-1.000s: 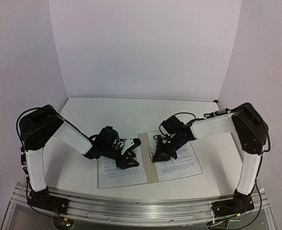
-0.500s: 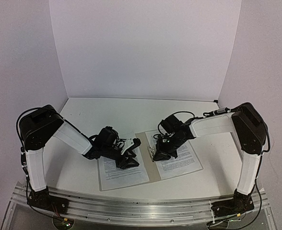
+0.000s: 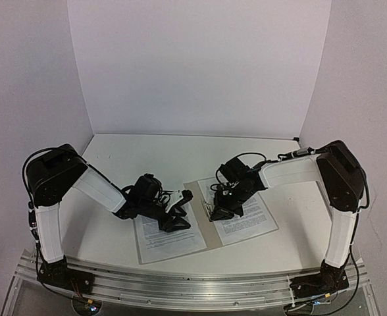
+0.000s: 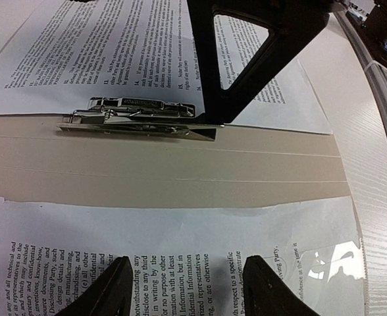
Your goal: Put the files into the folder
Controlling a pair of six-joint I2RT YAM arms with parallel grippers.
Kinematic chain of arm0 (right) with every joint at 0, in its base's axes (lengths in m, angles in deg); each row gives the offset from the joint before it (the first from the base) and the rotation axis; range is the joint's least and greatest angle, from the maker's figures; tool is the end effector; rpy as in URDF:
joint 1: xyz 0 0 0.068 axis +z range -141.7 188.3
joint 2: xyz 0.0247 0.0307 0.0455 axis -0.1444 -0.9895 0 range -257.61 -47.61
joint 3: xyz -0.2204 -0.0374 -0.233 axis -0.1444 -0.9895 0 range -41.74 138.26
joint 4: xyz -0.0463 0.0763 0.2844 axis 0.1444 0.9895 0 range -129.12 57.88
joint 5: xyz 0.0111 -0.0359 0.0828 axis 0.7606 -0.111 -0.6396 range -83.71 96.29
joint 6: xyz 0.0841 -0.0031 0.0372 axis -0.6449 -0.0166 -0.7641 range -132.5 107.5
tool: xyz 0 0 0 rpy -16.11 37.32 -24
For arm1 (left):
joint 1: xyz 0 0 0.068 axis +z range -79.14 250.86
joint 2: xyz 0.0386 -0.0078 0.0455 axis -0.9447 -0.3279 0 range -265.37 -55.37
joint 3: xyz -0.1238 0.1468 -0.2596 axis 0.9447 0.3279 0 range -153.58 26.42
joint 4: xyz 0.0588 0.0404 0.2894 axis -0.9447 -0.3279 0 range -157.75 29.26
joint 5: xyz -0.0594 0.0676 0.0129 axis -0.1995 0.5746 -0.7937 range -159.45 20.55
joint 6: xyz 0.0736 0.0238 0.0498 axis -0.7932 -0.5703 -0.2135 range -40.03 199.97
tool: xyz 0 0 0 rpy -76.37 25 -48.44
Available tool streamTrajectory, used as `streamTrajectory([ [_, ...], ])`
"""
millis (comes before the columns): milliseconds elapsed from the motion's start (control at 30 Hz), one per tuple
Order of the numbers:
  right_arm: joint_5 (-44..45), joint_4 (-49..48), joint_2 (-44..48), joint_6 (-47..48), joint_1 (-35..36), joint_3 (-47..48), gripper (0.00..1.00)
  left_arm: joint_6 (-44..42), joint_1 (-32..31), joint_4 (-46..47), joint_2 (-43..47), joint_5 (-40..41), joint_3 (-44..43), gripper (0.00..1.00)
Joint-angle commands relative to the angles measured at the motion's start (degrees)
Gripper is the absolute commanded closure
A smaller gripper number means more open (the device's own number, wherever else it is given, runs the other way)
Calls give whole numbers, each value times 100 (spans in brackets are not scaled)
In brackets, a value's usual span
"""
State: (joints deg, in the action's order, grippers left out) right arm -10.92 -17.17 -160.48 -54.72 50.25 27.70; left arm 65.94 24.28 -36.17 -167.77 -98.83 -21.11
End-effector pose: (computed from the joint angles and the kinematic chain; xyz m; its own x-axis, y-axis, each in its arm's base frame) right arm 0.3211 0.3215 0.1137 -0.9914 -0.0280 -0.1278 -0.0865 0.8734 0.4792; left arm 0.2636 -0.3376 0.0793 -0.2155 0.5351 -0.8168 0.9713 0.2034 -0.1230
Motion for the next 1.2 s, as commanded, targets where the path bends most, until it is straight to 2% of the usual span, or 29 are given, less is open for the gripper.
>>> streamTrajectory([
  [0,1206,883,-585,37,-63,-371,93,58,106,-902,-170,223,284,43],
  [367,906,878,-376,298,-63,323,91,49,105,-890,-173,223,289,43],
  [633,1219,972,-325,213,-63,312,91,42,105,-862,-159,195,320,43],
  [1167,493,707,-11,610,-63,961,77,14,102,-840,-203,166,325,43],
])
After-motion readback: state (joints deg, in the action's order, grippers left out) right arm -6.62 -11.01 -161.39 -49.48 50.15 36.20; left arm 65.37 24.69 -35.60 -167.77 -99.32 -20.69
